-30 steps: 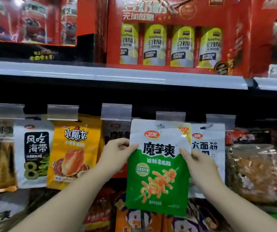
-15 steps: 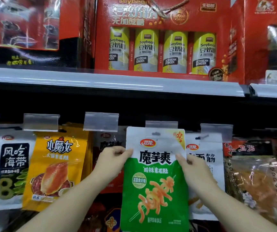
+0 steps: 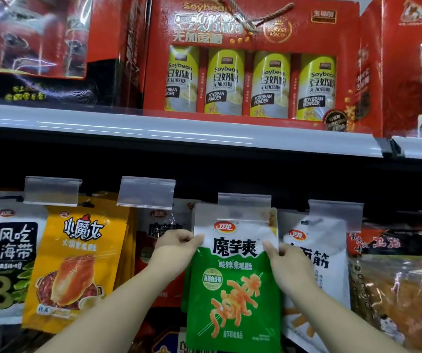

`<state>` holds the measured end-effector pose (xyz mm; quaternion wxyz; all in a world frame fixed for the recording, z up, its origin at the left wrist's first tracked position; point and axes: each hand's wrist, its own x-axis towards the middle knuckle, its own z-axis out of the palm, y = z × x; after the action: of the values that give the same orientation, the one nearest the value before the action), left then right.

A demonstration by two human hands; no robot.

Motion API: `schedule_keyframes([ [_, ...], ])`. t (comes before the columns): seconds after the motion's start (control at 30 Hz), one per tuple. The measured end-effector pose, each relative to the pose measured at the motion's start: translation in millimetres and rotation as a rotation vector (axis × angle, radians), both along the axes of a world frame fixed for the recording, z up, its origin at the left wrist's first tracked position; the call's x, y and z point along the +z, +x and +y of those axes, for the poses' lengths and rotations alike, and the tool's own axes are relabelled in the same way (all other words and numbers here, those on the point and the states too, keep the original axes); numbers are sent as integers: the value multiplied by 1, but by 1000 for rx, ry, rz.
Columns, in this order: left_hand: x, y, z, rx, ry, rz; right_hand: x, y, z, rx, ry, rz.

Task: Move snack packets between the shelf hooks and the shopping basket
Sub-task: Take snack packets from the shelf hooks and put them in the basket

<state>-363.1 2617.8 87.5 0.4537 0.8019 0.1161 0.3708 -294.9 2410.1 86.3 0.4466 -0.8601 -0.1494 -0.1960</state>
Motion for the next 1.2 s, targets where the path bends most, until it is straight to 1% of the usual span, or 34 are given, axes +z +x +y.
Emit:
schedule_keyframes([
  [0.23, 4, 9, 3, 27, 88, 11, 4, 17, 2, -18, -59, -41],
  [0.37, 3, 6, 7, 31, 87, -10, 4, 15, 5, -37, -91, -89],
  [0.43, 1, 2, 9, 51, 141, -11, 2, 10, 7, -40, -85, -133],
  [0.57, -2, -12, 8, 111, 327, 47, -3, -2, 10, -38, -143, -197],
  [0.63, -3, -22, 8, 144, 429, 101, -3, -9, 11, -67, -252, -251],
  [0.73, -4, -43, 14, 240, 549, 189, 0, -29, 17, -116, -568, -365],
  [0.8, -6, -62, 24, 319, 625, 224, 1, -45, 26, -45, -720, -466],
  [0.9, -12, -101, 46, 403, 729, 291, -4, -77, 50, 98, -862, -599],
  [0.93, -16, -118, 54, 437, 766, 316, -8, -88, 61, 135, -887, -652],
  [1.03, -38, -181, 86, 554, 907, 406, -28, -126, 106, 265, -866, -862],
  [1.1, -58, -233, 109, 611, 984, 496, -44, -160, 142, 340, -918, -945],
  [1.2, -92, -319, 146, 674, 1029, 640, -68, -220, 200, 472, -942, -1064],
])
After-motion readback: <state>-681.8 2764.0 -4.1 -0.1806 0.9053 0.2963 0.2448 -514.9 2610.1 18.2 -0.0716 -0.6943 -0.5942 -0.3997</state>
